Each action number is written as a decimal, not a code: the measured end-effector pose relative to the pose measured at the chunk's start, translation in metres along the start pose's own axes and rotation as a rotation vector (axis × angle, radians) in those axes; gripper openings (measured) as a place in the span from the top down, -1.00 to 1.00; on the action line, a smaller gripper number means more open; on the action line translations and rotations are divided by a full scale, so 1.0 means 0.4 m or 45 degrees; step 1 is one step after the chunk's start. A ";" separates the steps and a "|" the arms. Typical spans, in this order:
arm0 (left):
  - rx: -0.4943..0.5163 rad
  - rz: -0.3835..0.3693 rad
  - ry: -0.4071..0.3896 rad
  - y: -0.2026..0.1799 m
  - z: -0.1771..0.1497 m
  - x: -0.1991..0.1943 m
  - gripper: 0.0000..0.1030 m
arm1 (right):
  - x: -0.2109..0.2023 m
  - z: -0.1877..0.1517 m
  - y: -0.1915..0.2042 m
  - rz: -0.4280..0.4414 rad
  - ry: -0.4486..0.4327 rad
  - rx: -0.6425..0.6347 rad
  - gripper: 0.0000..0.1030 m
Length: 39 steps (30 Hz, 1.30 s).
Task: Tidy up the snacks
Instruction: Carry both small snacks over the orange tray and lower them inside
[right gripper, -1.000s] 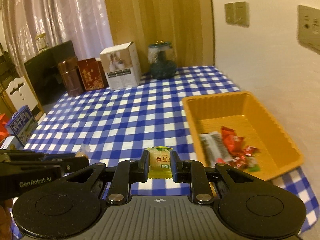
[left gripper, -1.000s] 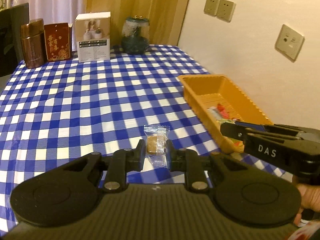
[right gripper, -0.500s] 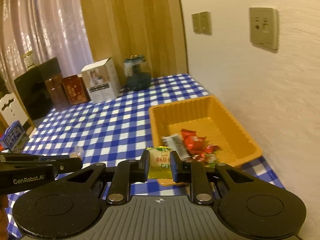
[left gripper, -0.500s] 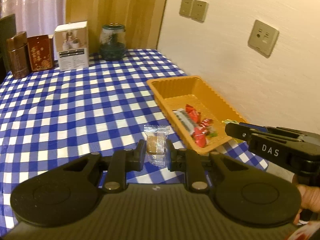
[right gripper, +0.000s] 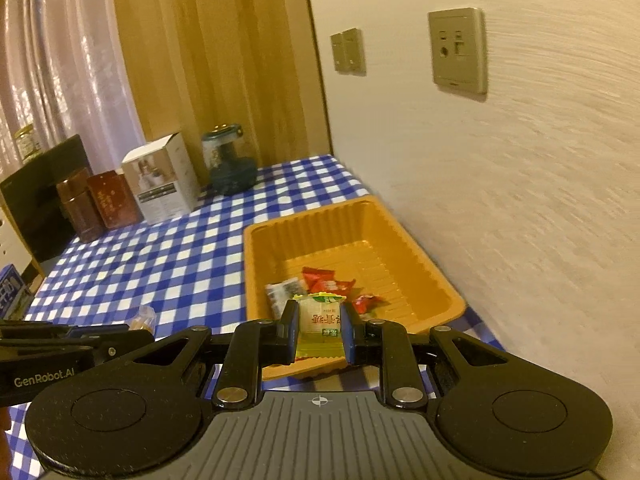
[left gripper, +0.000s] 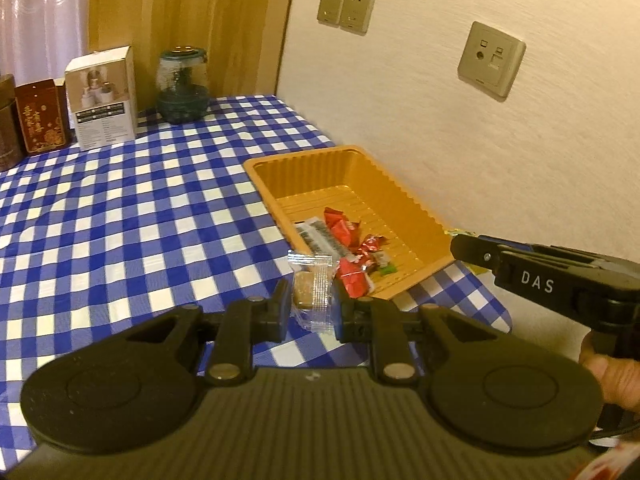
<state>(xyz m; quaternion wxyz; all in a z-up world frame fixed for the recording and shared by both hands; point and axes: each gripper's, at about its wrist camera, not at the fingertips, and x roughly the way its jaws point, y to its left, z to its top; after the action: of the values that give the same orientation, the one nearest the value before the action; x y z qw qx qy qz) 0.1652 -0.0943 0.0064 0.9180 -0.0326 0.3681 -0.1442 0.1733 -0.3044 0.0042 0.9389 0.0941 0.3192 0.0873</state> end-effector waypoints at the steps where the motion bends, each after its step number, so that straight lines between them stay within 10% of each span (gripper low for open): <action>1: -0.001 -0.004 0.001 -0.004 0.003 0.005 0.64 | 0.000 0.002 -0.006 -0.004 0.000 0.003 0.57; 39: 0.028 -0.120 0.093 -0.107 0.115 0.325 0.64 | 0.196 0.097 -0.179 -0.060 0.056 0.098 0.57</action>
<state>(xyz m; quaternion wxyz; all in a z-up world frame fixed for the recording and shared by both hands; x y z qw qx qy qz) 0.2756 -0.1749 -0.0399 0.8964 -0.0345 0.3977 -0.1925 0.2658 -0.3607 -0.0277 0.9292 0.1207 0.3450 0.0550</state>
